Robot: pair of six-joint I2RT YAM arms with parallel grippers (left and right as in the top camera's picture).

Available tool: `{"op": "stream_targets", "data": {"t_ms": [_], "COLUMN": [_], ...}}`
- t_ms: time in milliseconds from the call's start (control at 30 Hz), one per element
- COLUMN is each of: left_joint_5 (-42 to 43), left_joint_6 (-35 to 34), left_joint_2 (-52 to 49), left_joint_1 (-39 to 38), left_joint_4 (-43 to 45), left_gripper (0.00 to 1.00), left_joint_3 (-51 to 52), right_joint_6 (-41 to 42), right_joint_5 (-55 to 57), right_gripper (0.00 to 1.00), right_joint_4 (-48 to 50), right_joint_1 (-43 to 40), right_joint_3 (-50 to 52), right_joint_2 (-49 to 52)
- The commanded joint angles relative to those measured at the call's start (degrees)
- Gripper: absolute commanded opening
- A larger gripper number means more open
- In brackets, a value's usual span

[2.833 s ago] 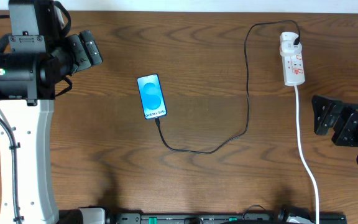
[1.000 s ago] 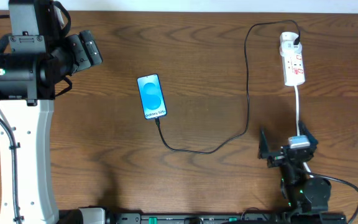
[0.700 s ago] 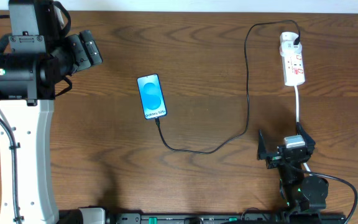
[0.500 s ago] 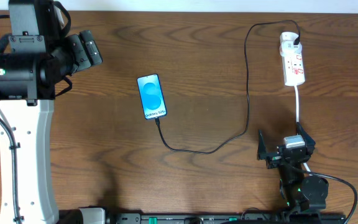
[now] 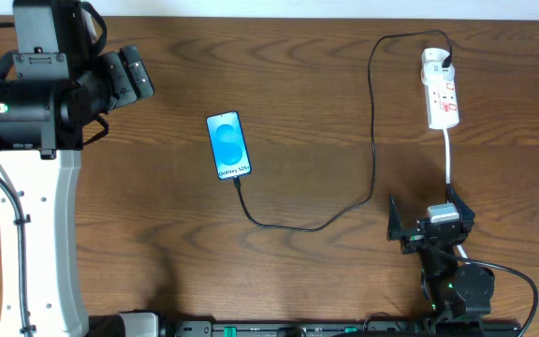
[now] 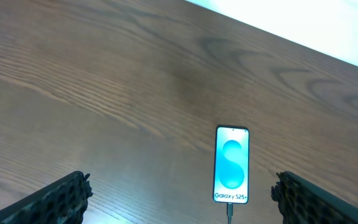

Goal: Plug charger to phone and switch on socket

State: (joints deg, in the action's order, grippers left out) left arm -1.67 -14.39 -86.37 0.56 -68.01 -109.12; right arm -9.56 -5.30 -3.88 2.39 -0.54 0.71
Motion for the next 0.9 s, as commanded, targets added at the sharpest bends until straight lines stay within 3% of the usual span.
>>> {"op": "stream_targets", "data": {"t_ms": [0, 167, 267, 367, 867], "left_joint_5": [-0.8, 0.2, 4.2, 8.8, 8.9], "left_joint_6": [0.2, 0.6, 2.3, 4.7, 16.1], "left_joint_2": [0.3, 1.9, 6.4, 15.4, 56.9], "left_joint_1": [0.1, 0.1, 0.1, 0.1, 0.1], "left_joint_4": [-0.2, 1.8, 10.2, 23.9, 64.0], "left_gripper": [0.97, 0.97, 0.97, 0.97, 0.97], "left_joint_3": [-0.9, 0.7, 7.7, 22.3, 81.7], "right_joint_6": [-0.8, -0.8, -0.8, -0.8, -0.8], "right_joint_5": [0.7, 0.7, 0.7, 0.7, 0.7], "right_gripper": [0.99, 0.99, 0.99, 0.99, 0.99], "right_joint_4": [-0.1, -0.1, -0.1, -0.1, -0.1], "right_joint_1": [0.4, 0.4, 0.4, 0.4, 0.4], "right_joint_3": [0.2, 0.2, 0.2, 0.2, 0.2], "right_joint_2": [-0.4, -0.4, -0.4, -0.4, -0.4]}}
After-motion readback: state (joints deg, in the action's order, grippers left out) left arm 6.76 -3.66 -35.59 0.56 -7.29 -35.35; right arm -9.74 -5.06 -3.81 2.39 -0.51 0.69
